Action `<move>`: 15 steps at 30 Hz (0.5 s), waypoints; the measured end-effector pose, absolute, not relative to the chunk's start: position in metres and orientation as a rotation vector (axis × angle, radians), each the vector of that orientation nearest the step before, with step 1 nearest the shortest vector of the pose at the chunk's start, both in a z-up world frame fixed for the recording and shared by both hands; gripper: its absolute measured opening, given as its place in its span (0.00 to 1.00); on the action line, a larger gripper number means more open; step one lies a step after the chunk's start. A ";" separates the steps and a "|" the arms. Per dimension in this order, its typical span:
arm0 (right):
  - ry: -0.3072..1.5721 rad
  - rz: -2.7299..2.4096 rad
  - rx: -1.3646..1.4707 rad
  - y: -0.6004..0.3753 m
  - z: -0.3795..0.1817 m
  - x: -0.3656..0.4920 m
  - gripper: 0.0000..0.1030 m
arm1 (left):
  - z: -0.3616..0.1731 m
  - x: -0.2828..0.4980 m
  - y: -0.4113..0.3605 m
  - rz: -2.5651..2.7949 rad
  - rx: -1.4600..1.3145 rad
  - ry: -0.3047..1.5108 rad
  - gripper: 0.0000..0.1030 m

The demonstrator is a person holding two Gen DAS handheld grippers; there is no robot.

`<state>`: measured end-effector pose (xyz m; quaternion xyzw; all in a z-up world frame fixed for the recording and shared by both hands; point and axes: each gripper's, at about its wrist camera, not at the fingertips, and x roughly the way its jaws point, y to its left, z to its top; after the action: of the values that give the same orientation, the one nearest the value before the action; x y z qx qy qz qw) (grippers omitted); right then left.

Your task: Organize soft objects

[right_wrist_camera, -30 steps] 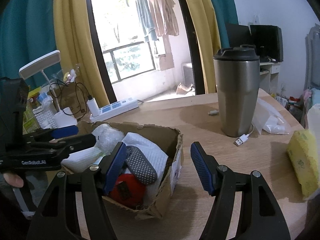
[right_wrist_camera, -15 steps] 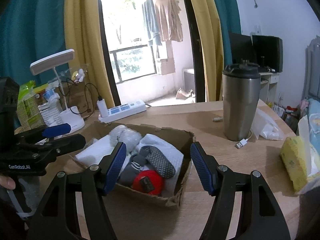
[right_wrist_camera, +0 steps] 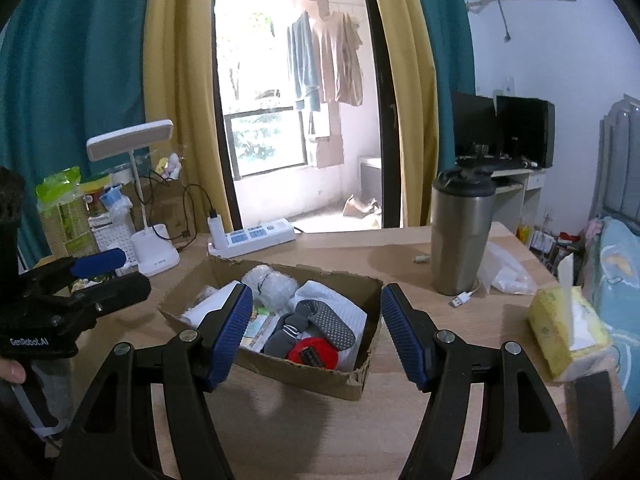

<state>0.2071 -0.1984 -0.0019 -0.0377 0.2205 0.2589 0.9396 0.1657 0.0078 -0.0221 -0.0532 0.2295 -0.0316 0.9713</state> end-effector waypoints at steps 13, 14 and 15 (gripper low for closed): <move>0.355 0.503 -0.106 -0.214 0.043 0.155 0.68 | 0.023 0.101 0.012 -0.006 -0.125 0.316 0.99; 0.347 0.498 -0.108 -0.215 0.045 0.150 0.68 | 0.026 0.097 0.011 -0.002 -0.124 0.310 0.99; 0.343 0.496 -0.108 -0.216 0.046 0.146 0.68 | 0.029 0.092 0.011 -0.001 -0.119 0.305 0.99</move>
<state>0.1460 -0.2159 0.0460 -0.0532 0.1690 0.2441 0.9534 0.0923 0.0108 0.0291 -0.0594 0.1516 -0.0005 0.9867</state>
